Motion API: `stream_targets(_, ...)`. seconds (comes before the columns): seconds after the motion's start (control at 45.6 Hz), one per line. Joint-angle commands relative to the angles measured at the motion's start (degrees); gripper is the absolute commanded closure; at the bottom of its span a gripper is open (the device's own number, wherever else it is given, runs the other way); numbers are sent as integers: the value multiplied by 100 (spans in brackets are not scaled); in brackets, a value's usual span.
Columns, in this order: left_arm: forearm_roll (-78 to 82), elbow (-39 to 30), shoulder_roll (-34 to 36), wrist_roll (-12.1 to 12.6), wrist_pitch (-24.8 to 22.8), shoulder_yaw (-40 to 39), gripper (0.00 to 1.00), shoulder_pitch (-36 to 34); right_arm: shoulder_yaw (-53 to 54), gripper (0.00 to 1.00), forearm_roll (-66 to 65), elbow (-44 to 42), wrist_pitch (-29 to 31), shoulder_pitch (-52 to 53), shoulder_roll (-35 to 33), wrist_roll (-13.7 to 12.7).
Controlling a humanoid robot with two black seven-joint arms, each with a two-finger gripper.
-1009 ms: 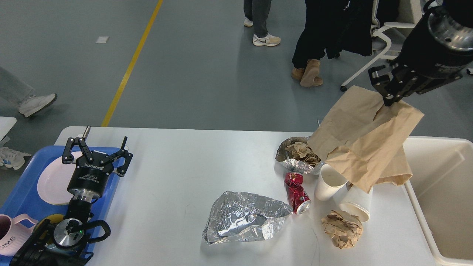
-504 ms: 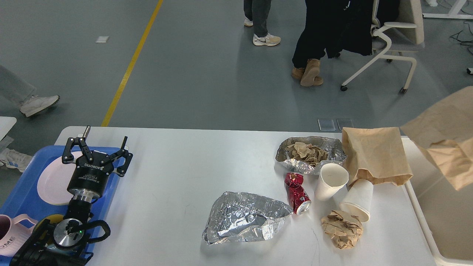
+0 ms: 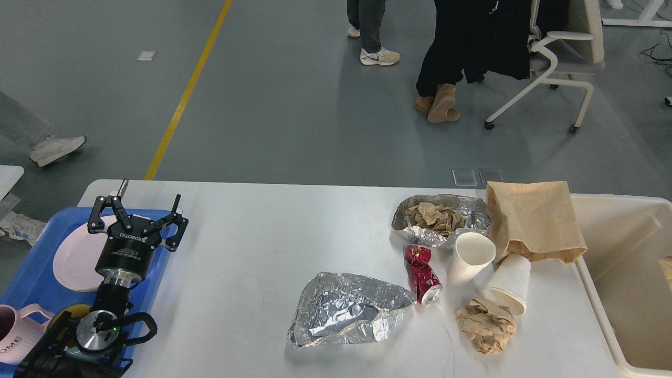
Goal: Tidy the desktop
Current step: 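Release the bag in the bin and withdraw the right gripper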
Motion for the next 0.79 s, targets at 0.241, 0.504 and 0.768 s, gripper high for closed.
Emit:
stream_targets(0.241,1,-1,0,0,0,1,4,-9,2406,100,56,-3852,-315,-4375,1912,-92)
stream_targets(0.504,1,-1,0,0,0,1,4,0,2459,100,48,-3905,-905,-4904,2449,-162)
stream_targets(0.768,1,-1,0,0,0,1,4,-9,2468,100,56,-3905,-1002,-4992,2669,-162)
